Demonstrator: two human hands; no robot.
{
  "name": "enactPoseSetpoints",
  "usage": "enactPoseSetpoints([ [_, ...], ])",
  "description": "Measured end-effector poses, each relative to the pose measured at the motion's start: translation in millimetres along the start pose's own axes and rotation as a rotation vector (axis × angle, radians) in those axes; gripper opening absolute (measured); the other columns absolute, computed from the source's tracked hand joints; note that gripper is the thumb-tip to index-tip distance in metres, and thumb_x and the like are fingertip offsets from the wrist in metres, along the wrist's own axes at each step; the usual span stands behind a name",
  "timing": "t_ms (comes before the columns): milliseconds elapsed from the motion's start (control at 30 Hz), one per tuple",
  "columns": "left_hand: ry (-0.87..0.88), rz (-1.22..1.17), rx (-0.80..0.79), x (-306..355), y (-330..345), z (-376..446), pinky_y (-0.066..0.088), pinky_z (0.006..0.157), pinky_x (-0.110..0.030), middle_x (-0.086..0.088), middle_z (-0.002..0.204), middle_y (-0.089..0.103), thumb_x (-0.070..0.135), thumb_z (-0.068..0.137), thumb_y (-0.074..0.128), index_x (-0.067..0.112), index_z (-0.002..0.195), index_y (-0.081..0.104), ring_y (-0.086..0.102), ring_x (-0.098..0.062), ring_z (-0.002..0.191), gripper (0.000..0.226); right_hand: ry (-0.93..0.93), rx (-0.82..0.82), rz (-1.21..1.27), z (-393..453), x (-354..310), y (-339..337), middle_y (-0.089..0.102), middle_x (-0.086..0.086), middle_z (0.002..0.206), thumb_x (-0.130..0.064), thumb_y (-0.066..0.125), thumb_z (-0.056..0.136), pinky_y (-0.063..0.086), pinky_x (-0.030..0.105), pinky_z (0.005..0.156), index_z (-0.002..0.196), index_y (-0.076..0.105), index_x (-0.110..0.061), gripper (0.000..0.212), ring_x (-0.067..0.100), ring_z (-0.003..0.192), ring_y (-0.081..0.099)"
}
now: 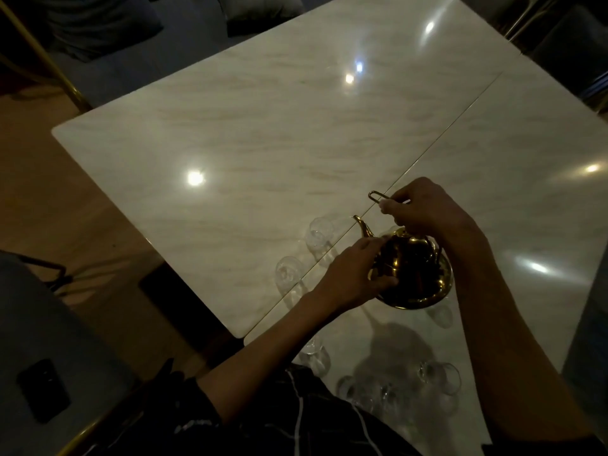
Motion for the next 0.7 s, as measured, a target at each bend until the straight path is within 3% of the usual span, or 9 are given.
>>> enactPoseSetpoints([
  [700,0.034,0.018,0.036,24,-6,-7,0.045,0.103,-0.036,-0.007,0.153,0.046,0.037,0.09,0.074,0.02,0.157,0.034,0.049,-0.023,0.136,0.079,-0.011,0.01,-0.029,-19,-9,-20,0.064,0.0,0.069,-0.033,0.062,0.092,0.058,0.038,0.072,0.103,0.074,-0.006,0.032,0.023,0.074,0.069],
])
Point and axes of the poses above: each hand's wrist, its own z-axis towards the middle knuckle, its own y-axis out of the palm, x = y × z, the point moved 1 cm from there along z, towards the middle knuckle
